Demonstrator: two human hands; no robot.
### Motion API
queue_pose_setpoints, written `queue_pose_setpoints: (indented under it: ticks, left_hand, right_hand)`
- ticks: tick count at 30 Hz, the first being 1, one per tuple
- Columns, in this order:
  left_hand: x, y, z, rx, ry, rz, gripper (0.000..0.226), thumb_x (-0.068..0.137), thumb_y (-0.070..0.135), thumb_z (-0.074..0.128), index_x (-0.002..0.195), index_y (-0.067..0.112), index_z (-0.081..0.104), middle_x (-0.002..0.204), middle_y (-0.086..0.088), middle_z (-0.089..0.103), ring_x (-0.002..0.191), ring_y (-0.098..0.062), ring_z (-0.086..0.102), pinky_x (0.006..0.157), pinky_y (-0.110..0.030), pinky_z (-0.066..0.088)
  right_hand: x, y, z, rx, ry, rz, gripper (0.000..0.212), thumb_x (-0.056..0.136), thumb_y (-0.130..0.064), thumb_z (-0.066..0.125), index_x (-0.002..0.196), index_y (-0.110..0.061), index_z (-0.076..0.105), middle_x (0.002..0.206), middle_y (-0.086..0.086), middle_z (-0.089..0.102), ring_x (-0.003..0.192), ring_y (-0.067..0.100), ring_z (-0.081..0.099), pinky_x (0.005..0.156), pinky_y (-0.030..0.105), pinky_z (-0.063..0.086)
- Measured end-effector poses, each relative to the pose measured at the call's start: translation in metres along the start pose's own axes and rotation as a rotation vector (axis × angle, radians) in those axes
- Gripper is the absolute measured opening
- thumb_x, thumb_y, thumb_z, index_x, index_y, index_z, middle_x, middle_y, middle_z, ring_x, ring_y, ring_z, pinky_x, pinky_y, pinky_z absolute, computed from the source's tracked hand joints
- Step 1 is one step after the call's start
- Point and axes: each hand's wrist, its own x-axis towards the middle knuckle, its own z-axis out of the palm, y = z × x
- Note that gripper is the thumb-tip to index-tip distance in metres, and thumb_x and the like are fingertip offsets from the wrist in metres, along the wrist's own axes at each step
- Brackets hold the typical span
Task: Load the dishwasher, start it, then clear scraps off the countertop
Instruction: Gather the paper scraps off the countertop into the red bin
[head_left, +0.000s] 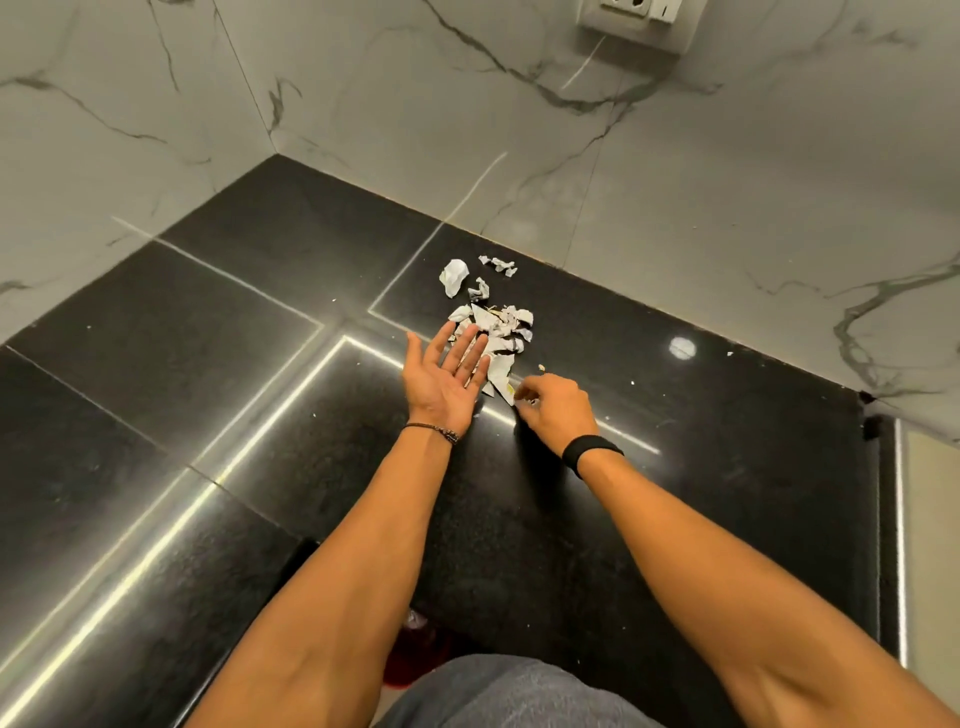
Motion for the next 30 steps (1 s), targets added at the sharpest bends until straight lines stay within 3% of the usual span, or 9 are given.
queue_pose_setpoints:
  ticks: [3,5,9,17,19,20,22,26,30]
  left_hand:
    - [-0.004,-0.003,0.001,0.017,0.005,0.003,0.064,0.102,0.061,0.039,0.137,0.012,0.058,0.126,-0.013,0.07,0.118,-0.03,0.067,0.108,-0.045,0.049]
    - [-0.007,-0.006,0.001,0.018,0.012,0.006,0.061,0.102,0.059,0.04,0.137,0.012,0.057,0.125,-0.013,0.071,0.117,-0.03,0.068,0.107,-0.045,0.049]
    - [-0.011,-0.016,0.002,0.025,0.006,-0.011,0.059,0.103,0.057,0.039,0.139,0.014,0.057,0.126,-0.012,0.071,0.119,-0.029,0.067,0.107,-0.044,0.049]
    - [-0.015,-0.028,0.011,-0.217,-0.053,-0.098,0.061,0.104,0.057,0.034,0.135,0.012,0.061,0.131,-0.017,0.066,0.124,-0.034,0.062,0.113,-0.05,0.042]
    - [-0.016,-0.026,0.013,-0.262,-0.078,-0.089,0.058,0.105,0.052,0.034,0.134,0.01,0.062,0.133,-0.017,0.065,0.116,-0.032,0.068,0.102,-0.045,0.054]
    - [-0.016,-0.025,0.013,-0.287,-0.088,-0.085,0.057,0.106,0.05,0.033,0.133,0.009,0.062,0.131,-0.018,0.065,0.106,-0.03,0.072,0.086,-0.041,0.061]
    - [-0.015,-0.023,0.012,-0.318,-0.102,-0.082,0.055,0.107,0.046,0.033,0.13,0.007,0.064,0.128,-0.019,0.065,0.097,-0.029,0.073,0.069,-0.036,0.061]
    - [-0.01,-0.022,0.001,-0.323,-0.087,-0.095,0.053,0.108,0.043,0.032,0.127,0.006,0.065,0.134,-0.018,0.064,0.123,-0.035,0.063,0.1,-0.047,0.053]
    - [-0.003,-0.016,-0.009,-0.317,-0.012,-0.057,0.043,0.108,0.032,0.037,0.127,0.004,0.064,0.134,-0.019,0.064,0.121,-0.035,0.065,0.105,-0.046,0.05]
  right_hand:
    - [-0.006,0.002,-0.01,0.229,0.104,0.107,0.006,0.089,-0.025,0.069,0.093,-0.024,0.074,0.092,-0.006,0.073,0.089,0.015,0.066,0.078,0.025,0.047]
    - [-0.009,0.001,-0.015,0.364,0.17,0.117,0.004,0.087,-0.027,0.071,0.091,-0.027,0.073,0.084,-0.012,0.071,0.081,0.01,0.066,0.08,0.032,0.056]
    - [-0.012,-0.021,-0.025,0.637,0.183,0.031,0.019,0.085,-0.023,0.077,0.104,-0.024,0.072,0.09,-0.008,0.072,0.084,0.007,0.069,0.082,0.032,0.06]
    - [-0.013,-0.059,-0.03,0.651,0.116,-0.138,0.012,0.091,-0.027,0.072,0.1,-0.02,0.074,0.092,-0.008,0.074,0.088,0.005,0.069,0.084,0.024,0.056]
    - [-0.011,-0.059,-0.032,0.691,0.121,-0.121,0.014,0.096,-0.03,0.065,0.1,-0.02,0.074,0.089,-0.006,0.074,0.083,0.009,0.071,0.08,0.03,0.059]
    - [-0.009,-0.059,-0.033,0.731,0.134,-0.109,0.017,0.098,-0.032,0.062,0.101,-0.019,0.073,0.088,-0.004,0.074,0.08,0.013,0.071,0.078,0.034,0.06]
    - [-0.005,-0.057,-0.035,0.811,0.177,-0.082,0.021,0.1,-0.032,0.059,0.104,-0.016,0.072,0.089,0.0,0.074,0.079,0.019,0.072,0.073,0.04,0.062]
    - [0.009,-0.045,-0.032,0.794,0.257,-0.041,0.016,0.099,-0.027,0.06,0.105,-0.02,0.072,0.094,-0.005,0.073,0.087,0.015,0.07,0.079,0.041,0.061]
    - [0.023,-0.028,-0.022,0.646,0.231,0.026,0.018,0.093,-0.013,0.064,0.108,-0.021,0.071,0.101,-0.006,0.072,0.093,0.009,0.067,0.09,0.038,0.057]
